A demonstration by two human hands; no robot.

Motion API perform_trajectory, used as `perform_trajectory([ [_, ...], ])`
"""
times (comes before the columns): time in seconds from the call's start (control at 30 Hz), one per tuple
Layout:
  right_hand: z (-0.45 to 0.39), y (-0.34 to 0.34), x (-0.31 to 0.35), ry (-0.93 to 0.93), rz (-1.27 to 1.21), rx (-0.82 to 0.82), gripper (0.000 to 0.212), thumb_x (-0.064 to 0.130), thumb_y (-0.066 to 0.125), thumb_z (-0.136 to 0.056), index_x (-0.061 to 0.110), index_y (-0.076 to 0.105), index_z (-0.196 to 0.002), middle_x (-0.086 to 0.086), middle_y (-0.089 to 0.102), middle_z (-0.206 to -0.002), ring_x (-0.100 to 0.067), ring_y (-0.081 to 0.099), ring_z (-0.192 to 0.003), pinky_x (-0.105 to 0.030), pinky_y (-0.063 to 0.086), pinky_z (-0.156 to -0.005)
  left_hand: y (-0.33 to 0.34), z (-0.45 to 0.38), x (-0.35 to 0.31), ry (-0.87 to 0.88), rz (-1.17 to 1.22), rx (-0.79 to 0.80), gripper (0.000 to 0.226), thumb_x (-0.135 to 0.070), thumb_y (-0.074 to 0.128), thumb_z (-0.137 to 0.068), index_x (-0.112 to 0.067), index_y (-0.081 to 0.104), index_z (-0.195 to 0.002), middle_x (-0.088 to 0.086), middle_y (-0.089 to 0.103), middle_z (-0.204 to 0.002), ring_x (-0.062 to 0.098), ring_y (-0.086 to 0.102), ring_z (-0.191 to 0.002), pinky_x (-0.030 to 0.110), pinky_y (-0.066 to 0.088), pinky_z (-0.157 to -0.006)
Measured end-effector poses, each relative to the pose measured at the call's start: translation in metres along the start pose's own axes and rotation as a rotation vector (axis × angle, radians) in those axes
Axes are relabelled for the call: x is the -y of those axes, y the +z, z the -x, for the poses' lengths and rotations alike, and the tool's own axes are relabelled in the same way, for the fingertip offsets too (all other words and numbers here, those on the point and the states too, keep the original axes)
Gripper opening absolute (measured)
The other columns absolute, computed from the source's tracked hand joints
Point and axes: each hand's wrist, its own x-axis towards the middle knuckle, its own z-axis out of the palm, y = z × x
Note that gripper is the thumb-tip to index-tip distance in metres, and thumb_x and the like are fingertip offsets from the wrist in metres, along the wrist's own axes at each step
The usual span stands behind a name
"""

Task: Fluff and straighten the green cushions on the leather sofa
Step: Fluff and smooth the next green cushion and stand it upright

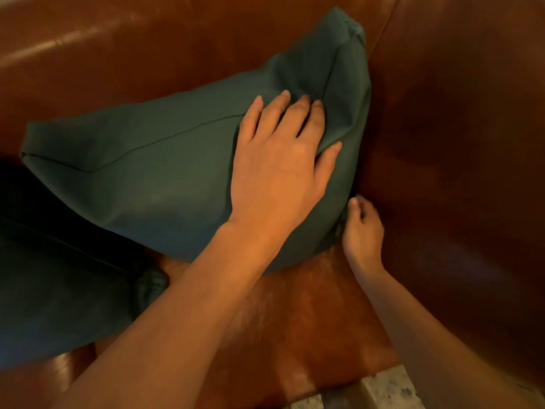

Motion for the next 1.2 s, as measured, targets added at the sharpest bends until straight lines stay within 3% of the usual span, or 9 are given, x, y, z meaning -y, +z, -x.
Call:
perform_trajectory([
  [0.13,0.017,0.003,0.071,-0.258,-0.583,-0.084,0.055,0.045,0.032,-0.099,0.014,0.045,-0.142,0.003,0.048,-0.144,-0.007,0.042,-0.135,-0.032,0.032,-0.114,0.002,0.001,-0.001,-0.003,0.007,-0.013,0.053,-0.046,0.037,-0.097,-0.015,0.053,-0.138,0.003,0.055,-0.139,0.024,0.042,-0.136,0.041,0.021,-0.117],
  [0.27,0.023,0.021,0.095,-0.278,-0.572,-0.145,0.052,0.034,0.024,-0.103,0.008,0.043,-0.144,-0.005,0.047,-0.147,-0.011,0.042,-0.136,-0.038,0.033,-0.113,0.003,-0.001,-0.002,-0.018,-0.004,0.033,0.057,-0.049,0.031,-0.099,-0.016,0.048,-0.141,0.003,0.051,-0.143,0.023,0.037,-0.140,0.042,0.018,-0.119],
  [0.53,0.015,0.033,0.063,-0.210,-0.538,-0.149,0.061,0.052,0.023,-0.099,0.018,0.045,-0.144,0.001,0.049,-0.146,-0.009,0.044,-0.135,-0.041,0.037,-0.111,0.007,-0.001,0.000,-0.041,-0.009,0.031,0.057,-0.049,0.023,-0.101,-0.017,0.047,-0.143,0.001,0.049,-0.146,0.020,0.034,-0.142,0.041,0.016,-0.120],
  [0.7,0.016,0.042,0.009,0.152,-0.558,0.101,0.065,0.067,0.024,-0.092,0.034,0.042,-0.145,0.011,0.047,-0.147,-0.007,0.043,-0.133,-0.039,0.034,-0.114,0.006,0.000,0.003,-0.040,0.032,-0.020,0.053,-0.045,0.028,-0.101,-0.015,0.052,-0.139,0.002,0.053,-0.142,0.021,0.039,-0.139,0.041,0.019,-0.118],
  [0.83,0.010,0.035,-0.026,0.436,-0.362,0.326,0.065,0.064,0.027,-0.096,0.023,0.045,-0.144,-0.003,0.043,-0.150,-0.019,0.040,-0.137,-0.038,0.030,-0.115,0.005,-0.001,0.002,-0.053,0.029,0.006,0.054,-0.046,0.027,-0.101,-0.017,0.050,-0.140,0.001,0.051,-0.144,0.019,0.036,-0.141,0.039,0.016,-0.119],
  [0.9,0.002,0.023,-0.023,0.390,-0.189,0.371,0.061,0.058,0.026,-0.099,0.021,0.045,-0.144,-0.005,0.043,-0.150,-0.024,0.038,-0.138,-0.041,0.029,-0.116,0.002,-0.002,0.002,-0.059,0.029,0.049,0.055,-0.048,0.025,-0.101,-0.019,0.047,-0.143,-0.001,0.048,-0.146,0.018,0.032,-0.143,0.038,0.013,-0.120],
  [1.0,0.006,0.000,-0.012,0.207,-0.065,0.203,0.045,0.043,0.034,-0.102,0.014,0.057,-0.127,-0.009,0.058,-0.130,-0.027,0.051,-0.123,-0.037,0.038,-0.103,-0.007,-0.003,0.004,-0.031,0.094,0.039,0.055,-0.051,0.029,-0.100,-0.020,0.046,-0.143,-0.001,0.047,-0.146,0.018,0.031,-0.143,0.039,0.014,-0.120],
  [1.1,0.042,-0.028,-0.002,0.022,-0.043,0.077,0.021,0.032,0.048,-0.097,0.016,0.057,-0.089,-0.001,0.060,-0.086,-0.017,0.056,-0.081,-0.034,0.039,-0.074,-0.026,0.023,0.008,0.022,0.222,-0.256,0.037,-0.041,0.046,-0.099,-0.014,0.066,-0.114,0.007,0.063,-0.117,0.027,0.055,-0.114,0.042,0.037,-0.095],
  [1.2,0.084,-0.045,0.009,-0.137,0.119,0.356,0.013,0.024,0.054,-0.090,0.016,0.064,-0.085,-0.001,0.065,-0.077,-0.019,0.061,-0.073,-0.037,0.046,-0.066,-0.031,0.096,0.013,0.030,0.374,-0.310,0.031,-0.028,0.048,-0.099,-0.011,0.060,-0.077,0.010,0.056,-0.079,0.031,0.052,-0.077,0.044,0.037,-0.068],
])
